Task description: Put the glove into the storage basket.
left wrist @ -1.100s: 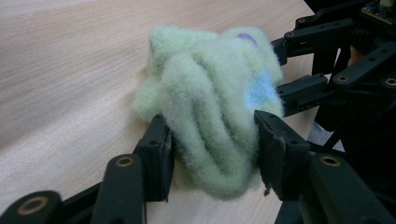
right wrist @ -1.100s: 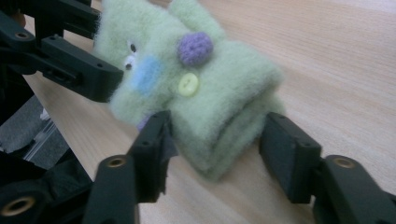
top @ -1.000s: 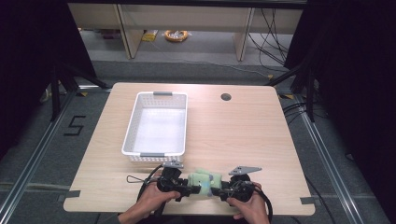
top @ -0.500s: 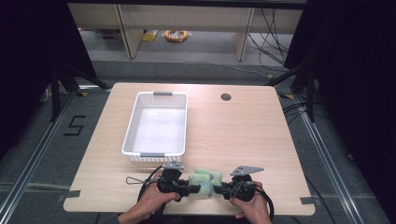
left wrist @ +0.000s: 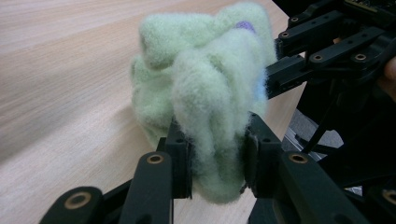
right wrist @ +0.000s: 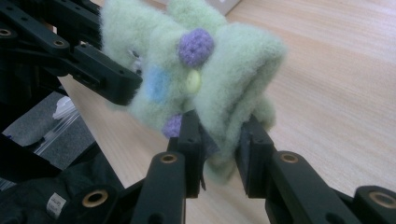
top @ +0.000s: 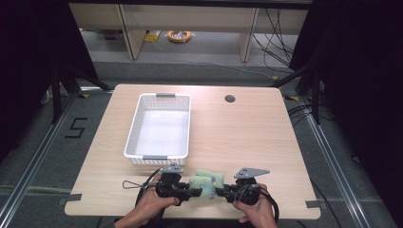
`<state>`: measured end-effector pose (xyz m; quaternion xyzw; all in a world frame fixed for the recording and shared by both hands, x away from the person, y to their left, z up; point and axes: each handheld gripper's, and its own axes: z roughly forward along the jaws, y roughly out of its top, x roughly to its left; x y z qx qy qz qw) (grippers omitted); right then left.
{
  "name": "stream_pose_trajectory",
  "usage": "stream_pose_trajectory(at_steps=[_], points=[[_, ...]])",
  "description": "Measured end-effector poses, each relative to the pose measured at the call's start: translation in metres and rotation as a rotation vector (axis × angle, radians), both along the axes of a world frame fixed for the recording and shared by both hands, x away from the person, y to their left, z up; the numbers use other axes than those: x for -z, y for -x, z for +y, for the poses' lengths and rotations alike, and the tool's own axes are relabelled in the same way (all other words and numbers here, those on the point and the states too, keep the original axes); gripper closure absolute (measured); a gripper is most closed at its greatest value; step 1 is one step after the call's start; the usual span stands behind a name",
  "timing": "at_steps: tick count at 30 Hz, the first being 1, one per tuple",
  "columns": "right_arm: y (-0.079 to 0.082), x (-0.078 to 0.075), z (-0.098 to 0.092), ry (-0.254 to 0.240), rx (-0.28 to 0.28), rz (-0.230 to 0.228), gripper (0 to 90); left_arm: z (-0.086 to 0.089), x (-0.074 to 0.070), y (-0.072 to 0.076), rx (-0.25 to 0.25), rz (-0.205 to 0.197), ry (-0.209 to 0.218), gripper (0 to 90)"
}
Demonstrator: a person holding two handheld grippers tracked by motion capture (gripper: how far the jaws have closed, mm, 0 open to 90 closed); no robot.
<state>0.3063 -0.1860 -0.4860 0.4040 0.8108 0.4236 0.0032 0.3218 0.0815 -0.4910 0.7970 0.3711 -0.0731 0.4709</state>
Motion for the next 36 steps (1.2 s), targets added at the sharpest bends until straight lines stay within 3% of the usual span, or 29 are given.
stream_pose_trajectory(at_steps=[1,3,4,6,7,11,13,15,18,19,24,25,26,33,34,35,36], points=[[0.001,-0.001,0.001,0.000,0.002,0.001,74.0,0.001,0.000,0.000,0.007,0.004,0.018,67.3],[0.000,-0.002,0.003,-0.013,-0.011,0.003,74.0,0.003,-0.004,0.001,-0.002,-0.006,-0.002,67.2],[0.000,-0.004,0.004,0.003,-0.005,-0.001,74.0,0.003,-0.004,0.001,-0.003,-0.007,0.013,67.2],[-0.001,-0.005,0.005,-0.011,-0.014,-0.006,74.0,0.005,-0.007,-0.001,0.009,-0.011,0.017,67.2],[0.001,-0.008,0.007,-0.024,0.001,0.024,74.0,0.005,-0.009,-0.001,0.001,-0.014,0.013,67.2],[-0.003,-0.012,0.006,-0.021,-0.017,-0.020,74.1,0.007,-0.015,-0.003,-0.004,-0.027,0.016,67.3],[-0.002,-0.016,0.008,-0.021,0.008,0.001,74.0,0.009,-0.018,-0.004,0.006,-0.031,0.024,67.3],[-0.006,-0.017,0.008,-0.030,-0.021,-0.021,74.0,0.011,-0.023,-0.004,0.000,-0.026,0.033,67.3],[-0.008,-0.025,0.011,-0.033,-0.017,-0.010,74.1,0.015,-0.031,-0.008,-0.007,-0.045,0.017,67.2],[-0.011,-0.027,0.012,-0.033,-0.026,-0.034,74.1,0.016,-0.035,-0.010,-0.012,-0.058,0.010,67.2],[-0.018,-0.040,0.020,-0.047,-0.020,-0.019,74.1,0.024,-0.048,-0.019,-0.014,-0.063,0.007,67.2],[-0.022,-0.042,0.021,-0.042,-0.038,-0.052,74.1,0.025,-0.050,-0.020,-0.016,-0.069,-0.002,67.2],[-0.022,-0.045,0.023,-0.047,-0.021,-0.032,74.1,0.026,-0.053,-0.021,-0.022,-0.074,-0.007,67.2],[-0.040,-0.058,0.033,-0.051,-0.044,-0.035,74.1,0.039,-0.065,-0.034,-0.042,-0.054,0.005,67.2],[-0.042,-0.060,0.036,-0.061,-0.039,-0.016,74.1,0.041,-0.067,-0.036,-0.051,-0.052,0.004,67.2],[-0.046,-0.062,0.037,-0.050,-0.052,-0.037,74.1,0.043,-0.069,-0.038,-0.055,-0.051,0.000,67.2],[-0.046,-0.065,0.041,-0.058,-0.038,-0.009,74.1,0.046,-0.071,-0.039,-0.062,-0.045,0.003,67.2]])
